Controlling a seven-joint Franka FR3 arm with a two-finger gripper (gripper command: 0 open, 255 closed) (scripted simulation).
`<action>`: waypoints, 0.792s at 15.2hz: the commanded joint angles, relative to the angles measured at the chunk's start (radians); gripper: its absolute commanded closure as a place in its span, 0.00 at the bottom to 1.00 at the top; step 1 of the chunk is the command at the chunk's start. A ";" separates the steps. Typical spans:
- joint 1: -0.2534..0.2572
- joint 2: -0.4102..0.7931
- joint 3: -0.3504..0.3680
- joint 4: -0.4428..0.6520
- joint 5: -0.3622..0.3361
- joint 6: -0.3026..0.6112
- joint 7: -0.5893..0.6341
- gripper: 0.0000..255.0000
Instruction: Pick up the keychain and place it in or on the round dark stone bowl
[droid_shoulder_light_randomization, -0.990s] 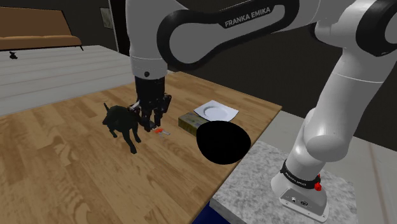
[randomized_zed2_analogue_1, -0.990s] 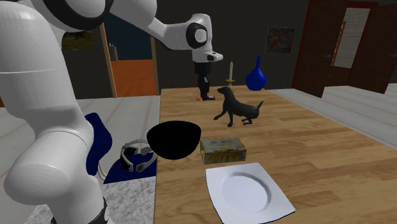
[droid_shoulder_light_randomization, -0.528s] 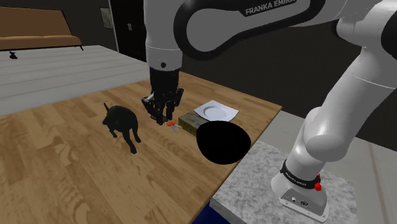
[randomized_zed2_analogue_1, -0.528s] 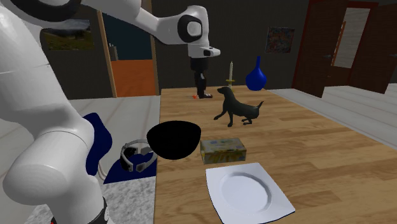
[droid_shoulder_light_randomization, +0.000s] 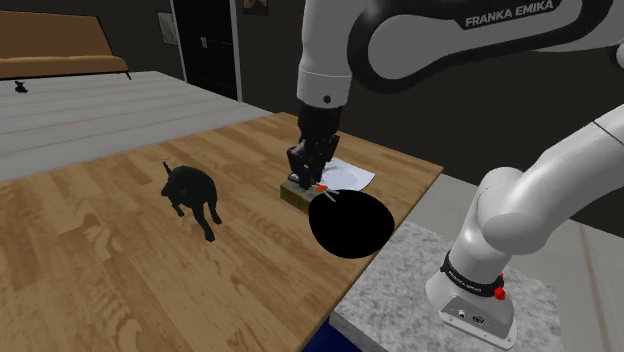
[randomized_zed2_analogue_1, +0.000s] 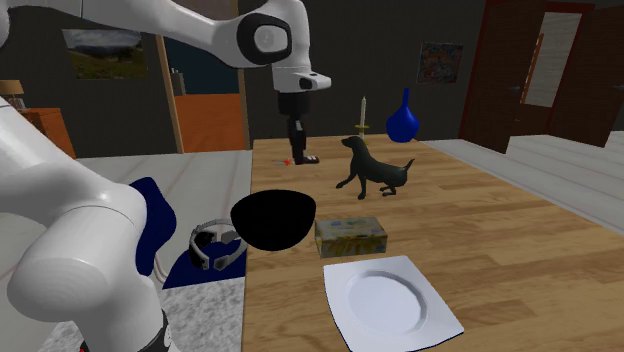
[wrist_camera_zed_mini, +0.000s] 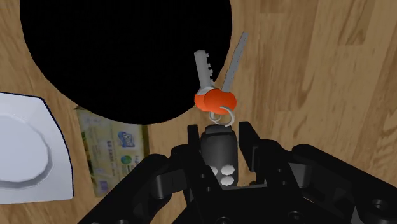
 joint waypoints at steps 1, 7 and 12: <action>0.011 -0.080 -0.036 -0.055 0.015 -0.027 -0.036 1.00; 0.036 -0.296 -0.135 -0.200 0.015 -0.109 -0.121 1.00; 0.042 -0.296 -0.123 -0.266 0.026 -0.043 -0.123 1.00</action>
